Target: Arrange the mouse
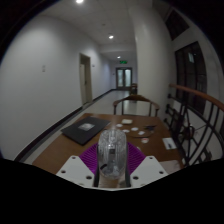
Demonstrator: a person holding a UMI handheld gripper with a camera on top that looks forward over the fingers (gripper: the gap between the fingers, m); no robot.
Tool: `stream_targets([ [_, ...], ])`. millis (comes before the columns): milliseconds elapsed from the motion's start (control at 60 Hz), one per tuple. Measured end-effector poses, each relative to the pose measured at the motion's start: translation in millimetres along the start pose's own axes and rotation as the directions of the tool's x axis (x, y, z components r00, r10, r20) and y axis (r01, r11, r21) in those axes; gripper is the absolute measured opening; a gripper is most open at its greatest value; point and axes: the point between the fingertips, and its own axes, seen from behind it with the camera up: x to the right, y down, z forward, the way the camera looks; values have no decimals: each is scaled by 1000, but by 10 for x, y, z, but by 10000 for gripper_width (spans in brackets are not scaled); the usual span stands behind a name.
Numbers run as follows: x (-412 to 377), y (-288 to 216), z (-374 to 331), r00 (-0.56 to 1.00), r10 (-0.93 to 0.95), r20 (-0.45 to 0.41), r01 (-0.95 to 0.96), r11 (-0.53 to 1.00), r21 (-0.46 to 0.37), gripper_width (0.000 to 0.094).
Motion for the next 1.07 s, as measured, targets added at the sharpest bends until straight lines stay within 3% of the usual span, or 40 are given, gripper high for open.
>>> stream_targets([
  [83,604,69,-187,996,15,-89,-17,1000,-12,351],
  [167,1079,617,-189,985,13,-173,-33,993,-113,354],
  [250,1315,1150,-43,983,33,-178,-74,971,-228,352],
  [383,1408,1639,29,980,94,-177,-144,944,-298,367],
  [417,1449,1751,36,979,84,-185,-142,934,-327,419],
  [567,1489,1763,44,985,68,-156,-116,938,-326,538],
  [683,1368,1740,-265,997,37,-70,-59,933,-354,872],
  [783,1418,1641,-623,999,15,-33,-25,946,-323,854],
  [1067,1906,1713,-1443,998,57,-30,-63,959,-276,856],
])
